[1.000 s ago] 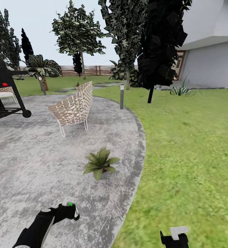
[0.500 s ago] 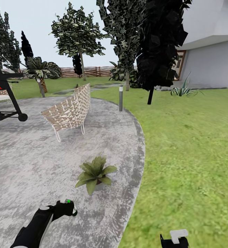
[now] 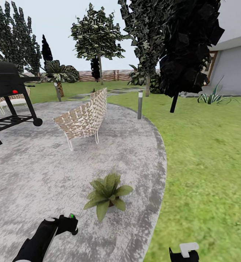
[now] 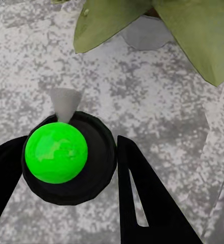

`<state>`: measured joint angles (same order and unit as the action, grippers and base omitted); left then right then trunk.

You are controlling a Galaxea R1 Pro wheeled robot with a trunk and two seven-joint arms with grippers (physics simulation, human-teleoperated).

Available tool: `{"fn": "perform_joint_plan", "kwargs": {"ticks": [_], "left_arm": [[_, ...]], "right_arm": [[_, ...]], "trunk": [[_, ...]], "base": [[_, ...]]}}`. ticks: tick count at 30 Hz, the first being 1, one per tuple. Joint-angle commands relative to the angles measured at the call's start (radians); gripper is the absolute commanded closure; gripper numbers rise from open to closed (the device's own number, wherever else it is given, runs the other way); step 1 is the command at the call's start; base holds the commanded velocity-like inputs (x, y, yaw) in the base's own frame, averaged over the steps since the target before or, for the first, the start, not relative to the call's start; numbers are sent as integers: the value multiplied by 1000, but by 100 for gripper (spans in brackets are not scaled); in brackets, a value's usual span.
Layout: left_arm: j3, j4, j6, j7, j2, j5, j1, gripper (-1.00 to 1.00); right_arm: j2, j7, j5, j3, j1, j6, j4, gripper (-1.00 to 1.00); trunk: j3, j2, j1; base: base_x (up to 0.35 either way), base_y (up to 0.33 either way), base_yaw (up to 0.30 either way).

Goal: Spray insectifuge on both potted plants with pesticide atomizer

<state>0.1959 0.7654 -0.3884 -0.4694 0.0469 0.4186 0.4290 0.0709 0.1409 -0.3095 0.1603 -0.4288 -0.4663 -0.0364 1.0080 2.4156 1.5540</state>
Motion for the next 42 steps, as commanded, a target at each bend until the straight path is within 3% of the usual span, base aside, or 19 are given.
{"fn": "perform_joint_plan", "kwargs": {"ticks": [1,4,7,9,12,13,16,19,25,32,42], "left_arm": [[3,2,-4,-10,-1,9,1,100],[2,2,-18,-11,-3,32,2,100],[4,2,-114,-16,-8,92,10,100],[1,2,-136,-17,-19,103,14,100],[-80,-9,-173,-18,-42,112,36,100],[-125,-7,-237,-18,-44,110,40,100],[-140,-1,-288,-18,-39,107,38,100],[-137,0,-294,-21,-40,105,37,100],[-138,1,-291,-120,-35,107,40,100],[-146,16,-295,-124,-32,118,33,100],[-147,16,-297,-126,-34,123,31,100]], "right_arm": [[0,4,-11,7,-1,-3,1,-100],[0,5,-11,7,-1,-3,1,-100],[0,5,-10,7,-1,-3,1,-100],[0,5,-10,7,-1,-3,1,-100],[0,5,-10,7,-1,-3,1,-100],[0,5,-10,7,-1,-3,1,-100],[0,5,-10,7,-1,-3,1,-100],[0,5,-10,7,-1,-3,1,-100],[0,5,-10,7,-1,-3,1,-100],[0,5,-10,7,-1,-3,1,-100],[0,5,-10,7,-1,-3,1,-100]], "trunk": [[1,0,0],[1,0,0],[1,0,0],[1,0,0],[1,0,0],[1,0,0],[1,0,0],[1,0,0],[1,0,0],[1,0,0],[1,0,0]], "base": [[67,0,13],[23,0,5],[3,0,13],[9,0,118],[98,113,235],[23,31,99],[7,9,29],[213,1,2],[328,0,31],[78,0,243],[76,-143,13]]}}
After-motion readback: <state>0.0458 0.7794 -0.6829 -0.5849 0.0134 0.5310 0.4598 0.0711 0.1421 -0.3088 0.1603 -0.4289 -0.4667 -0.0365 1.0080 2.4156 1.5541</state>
